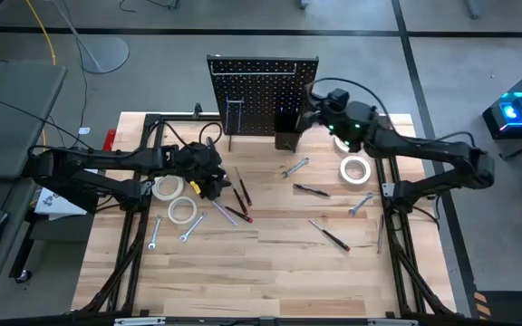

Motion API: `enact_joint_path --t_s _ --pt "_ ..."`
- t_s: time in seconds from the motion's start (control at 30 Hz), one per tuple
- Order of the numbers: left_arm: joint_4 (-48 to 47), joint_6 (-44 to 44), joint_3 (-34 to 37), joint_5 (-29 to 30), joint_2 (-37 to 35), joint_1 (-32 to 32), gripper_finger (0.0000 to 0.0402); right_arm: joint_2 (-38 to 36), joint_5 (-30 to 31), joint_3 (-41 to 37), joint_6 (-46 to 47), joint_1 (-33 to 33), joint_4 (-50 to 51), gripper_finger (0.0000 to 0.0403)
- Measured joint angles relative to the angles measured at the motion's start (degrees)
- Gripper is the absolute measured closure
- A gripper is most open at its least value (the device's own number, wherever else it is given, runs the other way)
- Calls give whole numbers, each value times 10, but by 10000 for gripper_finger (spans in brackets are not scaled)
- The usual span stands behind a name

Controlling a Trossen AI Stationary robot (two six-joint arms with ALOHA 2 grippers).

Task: Hang tools onto peg board
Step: Put the nut driver into the black bin on the pegboard

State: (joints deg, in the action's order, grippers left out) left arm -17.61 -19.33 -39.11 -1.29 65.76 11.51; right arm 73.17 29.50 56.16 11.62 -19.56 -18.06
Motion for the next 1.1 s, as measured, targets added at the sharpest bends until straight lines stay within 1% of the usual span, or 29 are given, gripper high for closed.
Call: enact_joint_path --t_s 0.1,0.27,0.3,0.4,0.5,0.57,0.63,0.7,0.77,0.9,1.0,1.1 --pt "0 0 0 1 0 0 179 26 0 0 -1 -5 -12 373" --pt "-1 -1 0 1 0 0 179 41 23 0 -2 0 33 373" --pt "-2 -8 0 1 0 0 179 41 24 0 -1 1 36 368" --pt "-2 -31 0 1 0 0 179 41 24 0 -6 1 39 317" --pt "-2 -24 0 2 0 0 179 41 25 0 -19 1 38 254" --pt "-2 -16 0 3 0 0 179 41 25 0 -21 2 39 219" --pt "-2 -16 0 3 0 0 179 41 25 0 -16 4 39 191" --pt "-2 -16 0 3 0 0 179 41 25 0 -16 5 38 172" --pt "-2 -16 0 3 0 0 179 35 22 0 -18 9 44 163" --pt "-4 -16 0 3 0 0 179 3 18 0 -37 21 79 160" --pt "-9 -21 0 3 0 0 179 -34 17 0 -38 40 142 159" --pt "-10 -37 0 3 0 0 179 -74 17 0 6 66 245 159"
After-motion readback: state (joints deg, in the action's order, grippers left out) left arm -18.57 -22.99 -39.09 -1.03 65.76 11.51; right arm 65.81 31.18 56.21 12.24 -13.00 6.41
